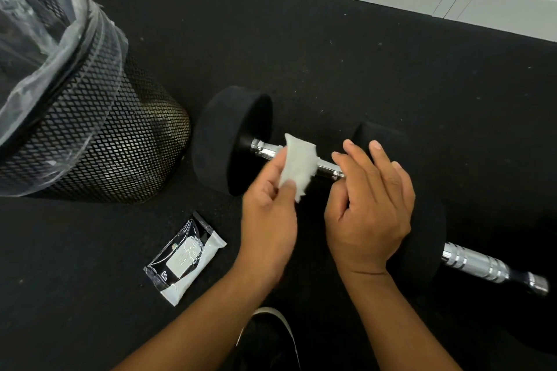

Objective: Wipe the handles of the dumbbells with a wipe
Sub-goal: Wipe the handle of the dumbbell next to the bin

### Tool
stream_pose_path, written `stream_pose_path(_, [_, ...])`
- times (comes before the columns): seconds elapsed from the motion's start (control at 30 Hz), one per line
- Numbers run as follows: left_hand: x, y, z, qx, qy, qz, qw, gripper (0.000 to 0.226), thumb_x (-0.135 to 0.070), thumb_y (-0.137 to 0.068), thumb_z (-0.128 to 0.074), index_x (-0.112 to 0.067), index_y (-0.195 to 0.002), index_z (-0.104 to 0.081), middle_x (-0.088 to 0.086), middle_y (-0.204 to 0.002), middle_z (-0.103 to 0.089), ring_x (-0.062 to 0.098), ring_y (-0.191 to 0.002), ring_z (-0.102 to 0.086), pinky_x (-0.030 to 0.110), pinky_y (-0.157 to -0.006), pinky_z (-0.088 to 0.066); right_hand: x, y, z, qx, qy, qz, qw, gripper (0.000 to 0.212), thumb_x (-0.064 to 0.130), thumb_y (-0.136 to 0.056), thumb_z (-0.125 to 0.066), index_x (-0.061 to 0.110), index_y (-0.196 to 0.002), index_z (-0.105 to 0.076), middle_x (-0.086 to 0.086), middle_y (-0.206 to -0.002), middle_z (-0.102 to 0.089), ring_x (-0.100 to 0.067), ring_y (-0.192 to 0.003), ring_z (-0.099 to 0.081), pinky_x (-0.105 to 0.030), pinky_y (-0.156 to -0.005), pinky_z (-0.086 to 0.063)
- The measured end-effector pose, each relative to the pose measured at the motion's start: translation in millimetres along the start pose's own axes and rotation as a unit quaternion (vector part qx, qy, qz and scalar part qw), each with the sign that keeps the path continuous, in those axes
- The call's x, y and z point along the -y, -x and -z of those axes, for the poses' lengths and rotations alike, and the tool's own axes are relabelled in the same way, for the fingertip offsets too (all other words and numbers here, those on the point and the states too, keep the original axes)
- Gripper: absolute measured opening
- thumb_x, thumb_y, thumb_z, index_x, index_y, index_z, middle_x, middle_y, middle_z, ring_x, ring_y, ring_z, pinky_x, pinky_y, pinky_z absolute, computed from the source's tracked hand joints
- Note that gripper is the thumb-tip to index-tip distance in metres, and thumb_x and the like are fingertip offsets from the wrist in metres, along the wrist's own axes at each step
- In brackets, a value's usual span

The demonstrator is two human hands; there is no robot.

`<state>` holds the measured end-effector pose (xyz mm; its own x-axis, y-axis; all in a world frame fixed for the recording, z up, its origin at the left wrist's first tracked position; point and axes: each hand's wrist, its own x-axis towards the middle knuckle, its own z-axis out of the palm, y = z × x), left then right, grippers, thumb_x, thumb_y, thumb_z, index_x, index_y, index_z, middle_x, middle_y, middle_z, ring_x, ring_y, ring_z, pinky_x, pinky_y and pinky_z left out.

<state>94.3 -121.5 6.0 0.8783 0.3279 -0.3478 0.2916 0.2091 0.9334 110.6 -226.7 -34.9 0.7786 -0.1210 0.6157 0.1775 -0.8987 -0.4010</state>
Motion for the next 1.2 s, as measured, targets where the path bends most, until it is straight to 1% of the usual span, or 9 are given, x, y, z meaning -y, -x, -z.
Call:
stream_pose_path(0.1, [-8.2,-15.9,14.0,0.000,-0.257,-0.142,0.956,0.056,0.005,-0.100,-0.046,-0.026,-0.146,-0.050,-0.033,-0.099,-0.068,-0.018,-0.087,-0.061,0.005,-0.082,-0.049,0.9,-0.1,0.0,-0.001,0.002,0.000,1.000,0.033,0.010,-0.104,-0.046,0.015,-0.112,-0.077,0.001,-0.127,-0.072,-0.022,-0.130,-0.060,-0.038,-0.116,-0.038])
stream_pose_path(0.17, [-8.7,-28.1,15.6,0.057,-0.380,-0.216,0.897,0.063,0.008,-0.097,-0.047,-0.022,-0.152,-0.041,-0.011,-0.130,-0.065,-0.007,-0.117,-0.060,0.016,-0.102,-0.047,0.9,-0.6,0.0,-0.005,0.003,0.000,1.000,0.032,0.009,-0.103,-0.047,0.015,-0.112,-0.077,0.002,-0.126,-0.072,-0.022,-0.130,-0.061,-0.039,-0.115,-0.039])
stream_pose_path(0.23, [-1.8,-42.0,10.3,0.148,-0.506,-0.246,0.814,0.066,0.007,-0.094,-0.050,-0.019,-0.154,-0.037,0.008,-0.151,-0.051,0.016,-0.145,-0.040,0.032,-0.124,-0.026,0.8,-1.5,-0.3,-0.005,0.004,0.002,1.000,0.032,0.010,-0.103,-0.046,0.015,-0.112,-0.077,0.002,-0.126,-0.072,-0.022,-0.130,-0.061,-0.040,-0.114,-0.040])
stream_pose_path(0.3, [6.2,-50.3,-0.2,0.212,-0.603,-0.268,0.721,0.057,-0.005,-0.099,-0.052,-0.015,-0.153,-0.038,0.009,-0.158,-0.041,0.024,-0.153,-0.024,0.037,-0.127,-0.012,0.5,-2.2,0.0,-0.001,0.006,0.005,1.000,0.032,0.011,-0.103,-0.046,0.014,-0.113,-0.077,0.001,-0.127,-0.072,-0.023,-0.130,-0.061,-0.040,-0.114,-0.039])
stream_pose_path(0.37, [8.1,-54.8,-7.3,0.250,-0.626,-0.283,0.683,0.053,-0.016,-0.102,-0.051,-0.013,-0.153,-0.038,0.007,-0.160,-0.037,0.024,-0.154,-0.020,0.039,-0.127,-0.010,0.7,-2.3,-0.3,-0.001,0.007,0.004,1.000,0.029,0.008,-0.101,-0.051,0.014,-0.113,-0.077,0.000,-0.127,-0.072,-0.023,-0.130,-0.061,-0.040,-0.114,-0.039])
stream_pose_path(0.57, [16.0,-44.5,1.3,0.244,-0.611,-0.336,0.675,0.046,-0.020,-0.099,-0.059,-0.014,-0.144,-0.052,0.004,-0.148,-0.053,0.022,-0.145,-0.039,0.043,-0.123,-0.023,0.0,-0.4,0.3,-0.004,0.009,0.004,1.000,0.029,0.008,-0.102,-0.051,0.014,-0.111,-0.077,0.000,-0.126,-0.072,-0.023,-0.130,-0.061,-0.040,-0.115,-0.039])
stream_pose_path(0.97, [6.0,-57.3,-13.3,0.248,-0.682,-0.283,0.628,0.054,-0.028,-0.104,-0.046,-0.017,-0.155,-0.034,0.005,-0.163,-0.033,0.022,-0.153,-0.023,0.044,-0.127,-0.005,0.0,-1.5,-1.5,-0.005,0.009,0.007,1.000,0.030,0.009,-0.102,-0.049,0.014,-0.112,-0.077,0.000,-0.127,-0.072,-0.023,-0.130,-0.061,-0.041,-0.114,-0.040])
stream_pose_path(1.1, [18.5,-42.2,-8.2,0.254,-0.641,-0.310,0.655,0.055,-0.025,-0.103,-0.043,-0.012,-0.155,-0.034,0.010,-0.162,-0.032,0.027,-0.155,-0.018,0.044,-0.126,-0.013,-0.5,0.0,-1.0,-0.003,0.013,0.009,1.000,0.033,0.012,-0.104,-0.046,0.015,-0.114,-0.077,0.001,-0.127,-0.072,-0.023,-0.130,-0.061,-0.040,-0.115,-0.039])
stream_pose_path(1.2, [29.5,-33.9,8.1,0.243,-0.660,-0.343,0.623,0.059,-0.025,-0.104,-0.034,-0.010,-0.160,-0.019,0.011,-0.168,-0.018,0.027,-0.156,-0.009,0.046,-0.126,-0.015,-0.5,0.9,-1.1,-0.002,0.011,0.011,1.000,0.032,0.012,-0.105,-0.046,0.014,-0.114,-0.077,0.000,-0.127,-0.072,-0.023,-0.130,-0.061,-0.041,-0.115,-0.040])
